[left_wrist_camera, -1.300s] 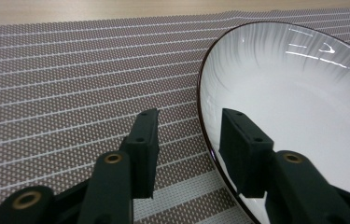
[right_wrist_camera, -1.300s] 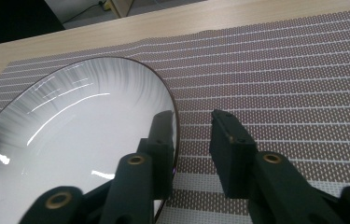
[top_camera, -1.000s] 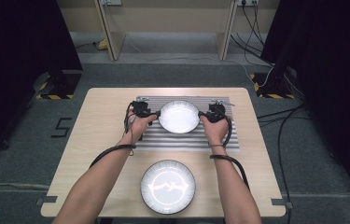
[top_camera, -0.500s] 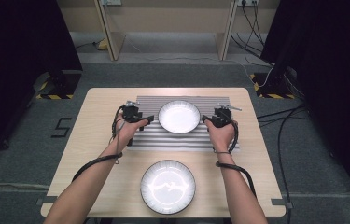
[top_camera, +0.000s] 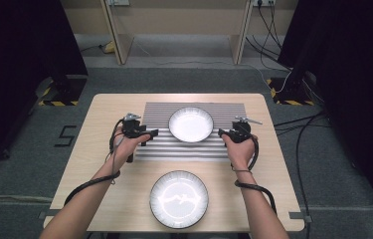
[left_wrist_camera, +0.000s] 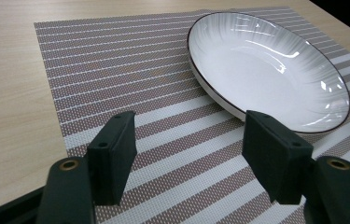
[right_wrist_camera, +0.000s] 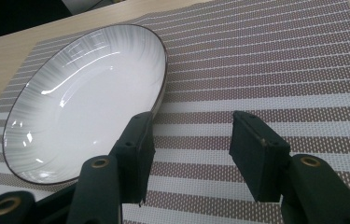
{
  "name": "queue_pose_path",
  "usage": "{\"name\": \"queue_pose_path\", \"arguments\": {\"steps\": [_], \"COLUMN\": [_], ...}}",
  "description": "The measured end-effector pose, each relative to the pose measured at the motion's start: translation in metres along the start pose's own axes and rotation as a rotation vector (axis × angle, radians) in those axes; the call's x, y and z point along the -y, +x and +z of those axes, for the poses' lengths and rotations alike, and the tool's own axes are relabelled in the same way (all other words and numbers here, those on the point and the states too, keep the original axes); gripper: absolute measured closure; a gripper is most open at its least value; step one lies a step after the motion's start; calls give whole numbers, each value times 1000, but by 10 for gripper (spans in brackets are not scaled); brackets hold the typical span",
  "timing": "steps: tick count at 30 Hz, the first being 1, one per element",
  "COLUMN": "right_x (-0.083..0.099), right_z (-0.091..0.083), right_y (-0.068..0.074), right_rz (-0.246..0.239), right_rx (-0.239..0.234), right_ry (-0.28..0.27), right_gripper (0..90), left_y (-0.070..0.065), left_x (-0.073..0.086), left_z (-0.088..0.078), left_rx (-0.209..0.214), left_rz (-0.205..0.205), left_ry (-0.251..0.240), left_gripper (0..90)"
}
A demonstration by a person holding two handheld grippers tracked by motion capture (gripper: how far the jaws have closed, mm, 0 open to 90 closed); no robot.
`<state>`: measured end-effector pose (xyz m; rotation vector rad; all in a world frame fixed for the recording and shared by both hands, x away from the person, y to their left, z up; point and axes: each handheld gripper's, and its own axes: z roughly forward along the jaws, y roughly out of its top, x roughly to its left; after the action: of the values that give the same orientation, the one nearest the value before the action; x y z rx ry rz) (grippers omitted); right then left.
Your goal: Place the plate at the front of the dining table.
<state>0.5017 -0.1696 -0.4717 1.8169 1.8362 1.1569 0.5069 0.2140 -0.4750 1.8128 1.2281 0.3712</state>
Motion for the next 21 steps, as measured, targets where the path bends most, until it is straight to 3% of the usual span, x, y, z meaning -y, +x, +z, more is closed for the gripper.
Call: {"name": "queue_pose_path", "arguments": {"steps": [3, 6, 12, 21], "right_x": [2, 3, 9, 15], "right_z": [-5, -9, -14, -24], "right_y": [1, 2, 0, -2], "right_rz": [-11, -13, -23, -39], "right_rx": [-3, -3, -5, -12], "right_ry": [-3, -5, -7, -9], "right_gripper": [495, 494, 493, 492], "left_y": [-2, -4, -3, 1], "left_x": [2, 5, 15, 28], "left_z": [-5, -11, -19, -31], "left_rx": [10, 38, 23, 36], "left_rz": [8, -9, 16, 25], "left_ry": [1, -8, -15, -18], "left_gripper": [348, 347, 347, 346]}}
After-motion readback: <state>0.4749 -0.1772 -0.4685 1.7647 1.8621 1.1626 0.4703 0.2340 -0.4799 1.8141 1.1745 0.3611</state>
